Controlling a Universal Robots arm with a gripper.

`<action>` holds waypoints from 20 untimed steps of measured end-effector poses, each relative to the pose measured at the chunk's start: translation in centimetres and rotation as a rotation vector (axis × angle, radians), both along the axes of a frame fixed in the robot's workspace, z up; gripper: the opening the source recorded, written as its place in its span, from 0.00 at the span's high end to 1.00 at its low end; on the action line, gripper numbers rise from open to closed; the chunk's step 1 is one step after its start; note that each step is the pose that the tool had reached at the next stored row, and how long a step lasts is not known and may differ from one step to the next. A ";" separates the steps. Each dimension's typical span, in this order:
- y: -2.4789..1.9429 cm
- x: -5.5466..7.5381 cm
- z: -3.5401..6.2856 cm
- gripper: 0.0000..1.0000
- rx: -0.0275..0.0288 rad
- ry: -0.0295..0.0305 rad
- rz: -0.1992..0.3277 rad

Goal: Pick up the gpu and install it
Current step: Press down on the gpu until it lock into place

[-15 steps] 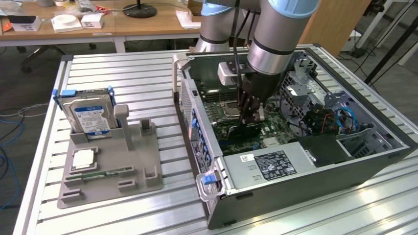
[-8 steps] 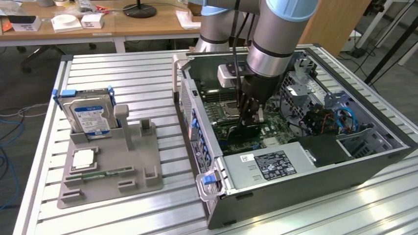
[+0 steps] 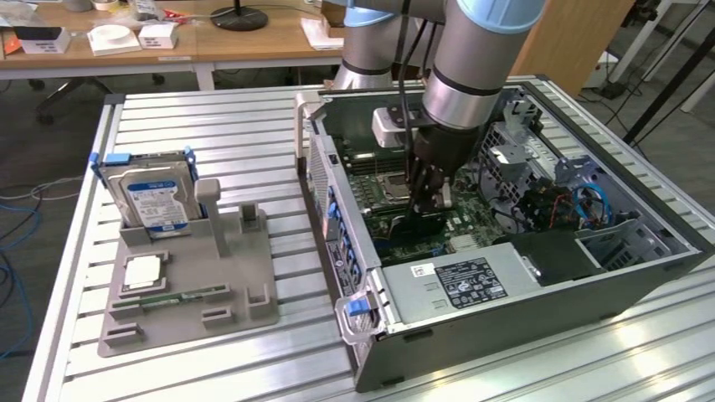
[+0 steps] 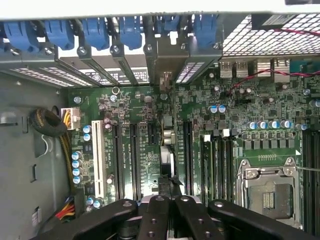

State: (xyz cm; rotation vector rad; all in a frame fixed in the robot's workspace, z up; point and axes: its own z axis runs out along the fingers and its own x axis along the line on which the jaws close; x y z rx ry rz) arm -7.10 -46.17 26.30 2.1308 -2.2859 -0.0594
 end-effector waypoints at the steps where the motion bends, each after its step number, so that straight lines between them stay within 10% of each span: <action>1: 0.00 0.0 -0.08 0.89 -0.0001 -0.0005 0.000; 7: 0.02 0.0 -0.54 0.89 -0.0006 -0.0007 0.000; 14: 0.00 0.0 1.97 0.89 0.0005 -0.0013 0.000; 20: 0.00 0.0 2.11 0.89 0.0010 -0.0013 0.000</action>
